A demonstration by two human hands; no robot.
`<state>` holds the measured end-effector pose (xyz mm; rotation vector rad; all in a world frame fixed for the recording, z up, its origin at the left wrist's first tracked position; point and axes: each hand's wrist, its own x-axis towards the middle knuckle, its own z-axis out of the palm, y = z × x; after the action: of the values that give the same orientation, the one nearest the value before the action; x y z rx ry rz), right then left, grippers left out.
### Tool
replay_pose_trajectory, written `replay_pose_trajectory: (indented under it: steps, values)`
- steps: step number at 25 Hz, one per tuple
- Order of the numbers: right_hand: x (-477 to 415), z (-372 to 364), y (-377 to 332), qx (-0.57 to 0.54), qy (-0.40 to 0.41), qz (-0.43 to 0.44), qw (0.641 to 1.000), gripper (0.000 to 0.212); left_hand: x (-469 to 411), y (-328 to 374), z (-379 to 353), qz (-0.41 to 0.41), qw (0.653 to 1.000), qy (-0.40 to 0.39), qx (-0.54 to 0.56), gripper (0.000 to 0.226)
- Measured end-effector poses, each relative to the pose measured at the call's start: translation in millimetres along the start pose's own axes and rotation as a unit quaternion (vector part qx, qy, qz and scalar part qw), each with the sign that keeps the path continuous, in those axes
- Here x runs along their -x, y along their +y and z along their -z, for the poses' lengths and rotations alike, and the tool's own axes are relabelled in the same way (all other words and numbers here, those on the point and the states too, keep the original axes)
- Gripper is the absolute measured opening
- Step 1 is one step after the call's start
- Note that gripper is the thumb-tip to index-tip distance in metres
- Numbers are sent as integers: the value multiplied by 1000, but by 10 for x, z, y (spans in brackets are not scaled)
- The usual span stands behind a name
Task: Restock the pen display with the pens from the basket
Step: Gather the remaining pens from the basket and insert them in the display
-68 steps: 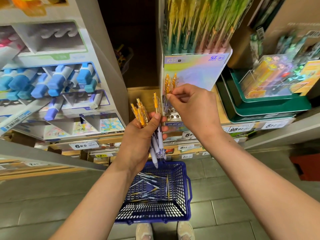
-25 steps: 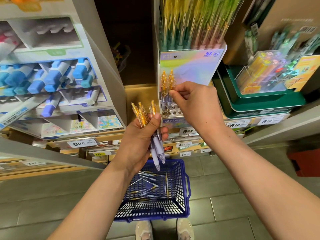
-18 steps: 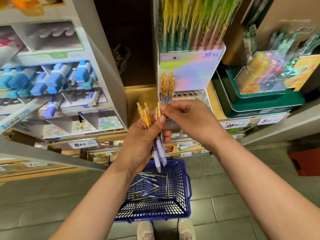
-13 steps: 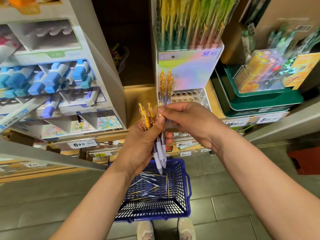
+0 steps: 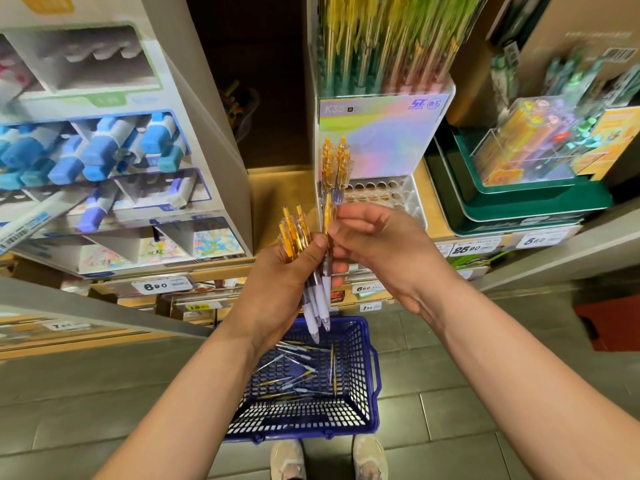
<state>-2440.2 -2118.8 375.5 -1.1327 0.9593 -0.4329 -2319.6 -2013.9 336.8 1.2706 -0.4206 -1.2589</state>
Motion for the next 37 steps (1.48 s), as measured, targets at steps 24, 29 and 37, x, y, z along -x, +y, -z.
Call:
replay_pose_trajectory:
  steps: [24, 29, 37]
  values:
    - [-151, -78, -131, 242, 172, 302, 906, 13, 49, -93, 37, 15, 999, -10, 37, 31]
    - [-200, -99, -80, 303, 195, 306, 881, 13, 61, -71, 44, 10, 1000, 2, 29, 23]
    - [-67, 5, 126, 205, 62, 108, 971, 11, 50, -91, 2, -23, 1000, -15, 7, 30]
